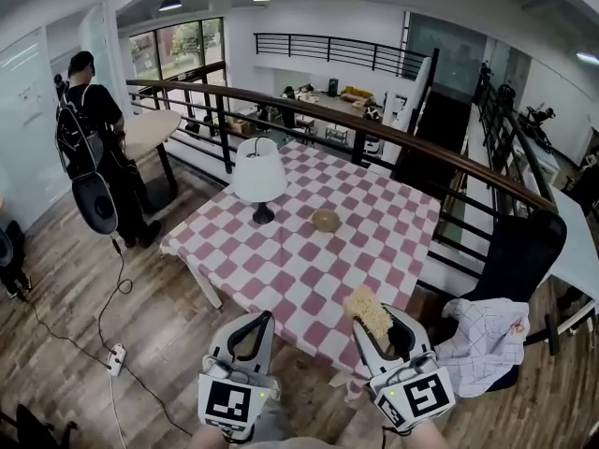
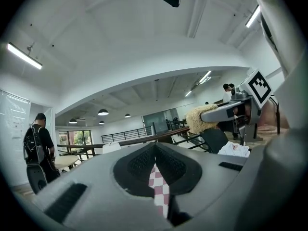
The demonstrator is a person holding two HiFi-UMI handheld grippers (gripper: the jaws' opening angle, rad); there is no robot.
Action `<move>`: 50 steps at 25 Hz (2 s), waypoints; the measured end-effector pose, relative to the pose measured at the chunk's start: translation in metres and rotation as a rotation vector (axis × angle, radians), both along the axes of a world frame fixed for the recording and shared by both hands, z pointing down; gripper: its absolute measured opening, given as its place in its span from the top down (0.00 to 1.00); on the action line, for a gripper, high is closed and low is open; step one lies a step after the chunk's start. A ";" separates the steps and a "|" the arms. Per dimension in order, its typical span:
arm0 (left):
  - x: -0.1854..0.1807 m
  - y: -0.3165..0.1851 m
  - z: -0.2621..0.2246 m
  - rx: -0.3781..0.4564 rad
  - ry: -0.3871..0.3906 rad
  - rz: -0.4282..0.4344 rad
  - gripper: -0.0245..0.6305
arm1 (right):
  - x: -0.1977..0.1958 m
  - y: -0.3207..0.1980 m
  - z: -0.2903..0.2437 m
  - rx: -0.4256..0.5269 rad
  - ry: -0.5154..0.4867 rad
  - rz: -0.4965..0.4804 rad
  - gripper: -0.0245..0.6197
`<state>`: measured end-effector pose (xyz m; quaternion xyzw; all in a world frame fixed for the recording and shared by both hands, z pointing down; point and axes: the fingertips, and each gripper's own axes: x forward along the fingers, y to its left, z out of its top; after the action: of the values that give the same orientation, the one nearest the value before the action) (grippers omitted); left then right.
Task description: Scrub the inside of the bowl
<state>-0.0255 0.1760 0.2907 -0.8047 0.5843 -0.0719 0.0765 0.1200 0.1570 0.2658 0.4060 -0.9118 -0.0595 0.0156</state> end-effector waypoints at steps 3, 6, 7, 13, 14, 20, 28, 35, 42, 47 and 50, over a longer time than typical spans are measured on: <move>-0.025 -0.040 0.002 -0.025 -0.011 0.017 0.94 | -0.020 -0.038 0.001 -0.021 -0.007 0.031 0.71; -0.051 -0.078 0.002 -0.046 -0.008 0.038 0.94 | -0.045 -0.072 0.001 -0.042 -0.005 0.054 0.71; -0.058 -0.090 0.001 -0.048 -0.001 0.048 0.94 | -0.053 -0.083 0.000 -0.044 -0.003 0.060 0.71; -0.101 -0.160 -0.015 0.002 0.106 0.132 0.94 | -0.093 -0.151 -0.004 -0.044 0.017 0.116 0.71; -0.106 -0.170 -0.015 0.006 0.103 0.143 0.94 | -0.097 -0.161 -0.005 -0.036 0.028 0.133 0.71; -0.120 -0.219 -0.011 0.001 0.107 0.181 0.94 | -0.110 -0.204 -0.008 -0.026 0.045 0.185 0.71; -0.106 -0.251 0.012 -0.083 0.087 0.172 0.94 | -0.093 -0.233 -0.001 -0.055 0.043 0.209 0.71; -0.080 -0.273 0.019 -0.096 0.047 0.152 0.94 | -0.072 -0.250 0.007 -0.077 0.034 0.174 0.71; -0.075 -0.320 0.029 -0.122 0.093 0.105 0.94 | -0.056 -0.285 0.016 -0.125 0.008 0.155 0.71; -0.079 -0.370 0.052 -0.181 0.121 0.073 0.91 | -0.049 -0.327 0.030 -0.149 -0.031 0.166 0.71; -0.071 -0.398 0.076 -0.249 0.114 0.090 0.78 | -0.045 -0.351 0.042 -0.167 -0.043 0.175 0.71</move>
<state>-0.0961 -0.2218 0.3663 -0.8361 0.5377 -0.0943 -0.0543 0.0751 -0.1942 0.3078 0.4823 -0.8749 0.0272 0.0349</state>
